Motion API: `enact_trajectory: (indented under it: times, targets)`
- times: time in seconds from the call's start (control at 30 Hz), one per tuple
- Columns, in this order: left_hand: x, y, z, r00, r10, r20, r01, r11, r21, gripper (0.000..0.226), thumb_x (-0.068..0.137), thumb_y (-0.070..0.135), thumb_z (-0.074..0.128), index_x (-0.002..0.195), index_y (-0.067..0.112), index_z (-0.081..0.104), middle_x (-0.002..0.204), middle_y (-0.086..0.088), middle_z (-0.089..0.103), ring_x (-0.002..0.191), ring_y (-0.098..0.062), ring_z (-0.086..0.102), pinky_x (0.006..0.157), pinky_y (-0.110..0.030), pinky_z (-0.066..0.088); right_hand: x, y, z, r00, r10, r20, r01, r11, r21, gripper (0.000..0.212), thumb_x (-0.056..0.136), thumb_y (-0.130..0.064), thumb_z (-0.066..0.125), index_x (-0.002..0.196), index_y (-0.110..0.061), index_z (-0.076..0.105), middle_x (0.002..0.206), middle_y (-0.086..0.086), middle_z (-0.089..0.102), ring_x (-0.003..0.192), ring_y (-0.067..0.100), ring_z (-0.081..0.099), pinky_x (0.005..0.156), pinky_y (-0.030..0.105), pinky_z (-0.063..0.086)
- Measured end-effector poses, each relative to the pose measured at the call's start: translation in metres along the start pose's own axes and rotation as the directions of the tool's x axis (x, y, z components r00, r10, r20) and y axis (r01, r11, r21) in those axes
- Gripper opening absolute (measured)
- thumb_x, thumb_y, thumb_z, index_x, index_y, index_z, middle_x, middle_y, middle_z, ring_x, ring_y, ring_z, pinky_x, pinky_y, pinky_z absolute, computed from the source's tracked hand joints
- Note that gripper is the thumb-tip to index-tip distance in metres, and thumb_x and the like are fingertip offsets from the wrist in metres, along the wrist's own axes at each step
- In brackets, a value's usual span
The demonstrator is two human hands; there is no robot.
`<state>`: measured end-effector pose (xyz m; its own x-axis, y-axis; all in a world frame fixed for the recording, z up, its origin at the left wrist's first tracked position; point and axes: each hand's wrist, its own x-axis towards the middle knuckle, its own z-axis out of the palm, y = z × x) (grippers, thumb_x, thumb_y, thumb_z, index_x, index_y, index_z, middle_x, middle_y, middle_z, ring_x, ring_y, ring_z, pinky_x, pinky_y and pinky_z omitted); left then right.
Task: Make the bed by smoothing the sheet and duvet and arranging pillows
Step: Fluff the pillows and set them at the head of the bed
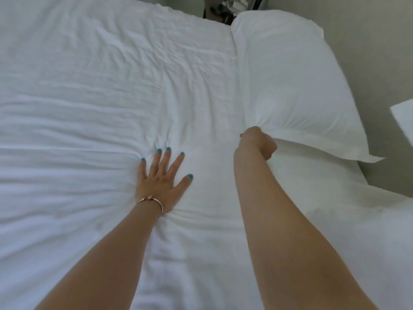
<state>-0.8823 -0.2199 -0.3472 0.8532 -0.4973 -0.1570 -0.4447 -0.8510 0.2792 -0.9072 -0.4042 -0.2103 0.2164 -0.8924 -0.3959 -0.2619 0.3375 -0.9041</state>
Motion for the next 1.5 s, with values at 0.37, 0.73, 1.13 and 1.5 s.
enact_trajectory:
  times: [0.37,0.73,1.13,1.5]
  targets:
    - [-0.078,-0.021,-0.147,0.95,0.156,0.27,0.119,0.619,-0.777,0.058,0.093,0.061,0.042,0.144,0.058,0.014,0.156,0.007,0.024,0.142,-0.02,0.029,0.11,-0.043,0.035,-0.195,0.093,-0.031,0.997,-0.077,-0.008,0.074,0.976,-0.206,0.009,0.081,-0.014,0.064,0.078,-0.022,0.067,0.078,0.0,0.073,0.077,0.02,0.068,0.073,0.031,0.052]
    - [-0.091,0.053,-0.161,0.929,0.141,0.341,0.251,0.438,-0.863,0.07,0.089,0.007,0.062,0.148,0.03,0.032,0.126,-0.002,0.057,0.106,-0.022,0.06,0.091,-0.034,0.053,-0.226,0.069,-0.084,0.978,-0.159,0.134,0.185,0.96,-0.209,0.01,0.089,-0.021,0.065,0.079,-0.021,0.065,0.066,-0.008,0.07,0.071,0.01,0.064,0.061,0.02,0.043]
    - [-0.135,0.027,-0.165,0.983,0.085,0.162,0.111,0.426,-0.898,0.051,0.092,-0.006,0.05,0.139,0.013,0.049,0.13,0.002,0.055,0.123,-0.018,0.053,0.107,-0.031,0.041,-0.177,-0.007,-0.127,0.865,-0.118,0.488,0.41,0.727,-0.551,0.119,0.067,-0.047,0.083,0.146,-0.056,-0.007,0.16,0.005,-0.002,0.14,0.027,0.03,0.1,0.034,0.04]
    - [-0.179,-0.065,-0.233,0.991,-0.028,0.133,0.127,0.527,-0.841,0.051,0.092,-0.007,0.052,0.138,0.015,0.05,0.124,0.002,0.054,0.108,-0.015,0.053,0.092,-0.024,0.04,-0.173,-0.011,-0.123,0.591,-0.308,0.746,0.668,-0.332,-0.666,0.108,0.077,-0.056,0.068,0.143,-0.054,-0.018,0.159,0.002,-0.005,0.144,0.04,0.001,0.108,0.064,0.015]
